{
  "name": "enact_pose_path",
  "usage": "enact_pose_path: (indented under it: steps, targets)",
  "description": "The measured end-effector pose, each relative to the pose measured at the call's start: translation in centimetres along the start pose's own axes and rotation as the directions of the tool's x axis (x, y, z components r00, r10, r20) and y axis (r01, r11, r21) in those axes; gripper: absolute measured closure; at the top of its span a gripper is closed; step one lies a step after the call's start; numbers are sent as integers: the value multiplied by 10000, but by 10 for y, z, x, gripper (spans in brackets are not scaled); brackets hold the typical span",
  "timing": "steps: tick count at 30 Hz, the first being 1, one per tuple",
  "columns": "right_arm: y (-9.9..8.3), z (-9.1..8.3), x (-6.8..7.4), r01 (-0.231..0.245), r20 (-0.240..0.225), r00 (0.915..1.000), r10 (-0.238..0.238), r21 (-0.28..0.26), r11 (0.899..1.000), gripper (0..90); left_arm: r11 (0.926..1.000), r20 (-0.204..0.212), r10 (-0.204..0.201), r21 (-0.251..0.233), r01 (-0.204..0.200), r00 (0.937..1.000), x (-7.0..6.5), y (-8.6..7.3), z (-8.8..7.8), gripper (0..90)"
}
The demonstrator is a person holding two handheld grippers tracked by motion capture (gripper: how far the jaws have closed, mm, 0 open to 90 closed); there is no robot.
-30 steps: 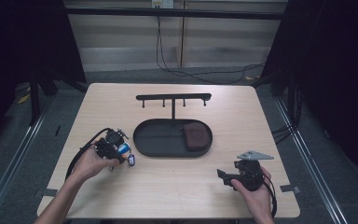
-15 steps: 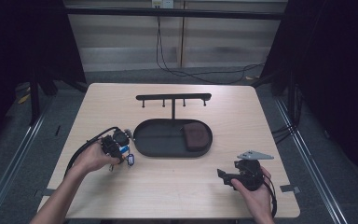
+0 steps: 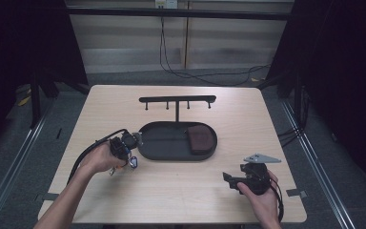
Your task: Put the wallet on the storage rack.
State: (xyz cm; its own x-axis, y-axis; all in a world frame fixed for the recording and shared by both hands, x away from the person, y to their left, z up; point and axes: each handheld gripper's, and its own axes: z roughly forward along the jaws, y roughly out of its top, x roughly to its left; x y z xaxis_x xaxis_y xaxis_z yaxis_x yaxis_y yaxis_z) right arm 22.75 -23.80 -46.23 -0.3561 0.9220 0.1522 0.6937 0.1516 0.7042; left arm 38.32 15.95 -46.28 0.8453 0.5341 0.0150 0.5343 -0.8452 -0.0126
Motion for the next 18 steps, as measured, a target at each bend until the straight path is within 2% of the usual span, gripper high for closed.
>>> enact_pose_path:
  steps: [4,7,8,10,14,18]
  targets:
    - [0,0,-2,-131,-30,9999,131,-16,9999,230,9992,311,-273,-285,282,9991,5,-5,-2,861]
    - [0,0,-2,-179,-4,9998,179,-61,9998,230,9985,345,-354,-395,368,9988,7,-8,-4,861]
    - [0,-1,-2,-155,-3,9999,155,-40,9999,230,9971,455,-494,-552,519,9977,9,-11,-10,862]
    - [0,0,-2,-171,-5,9999,171,-44,9998,230,9974,549,-416,-573,447,9976,11,-13,-14,862]
    - [0,0,-2,-184,-45,9998,183,-35,9998,230,9908,765,-613,-1157,699,9952,17,-22,-32,861]
    - [0,0,-2,-209,-56,9998,209,-46,9998,230,9889,740,-625,-1300,718,9953,20,-26,-40,858]
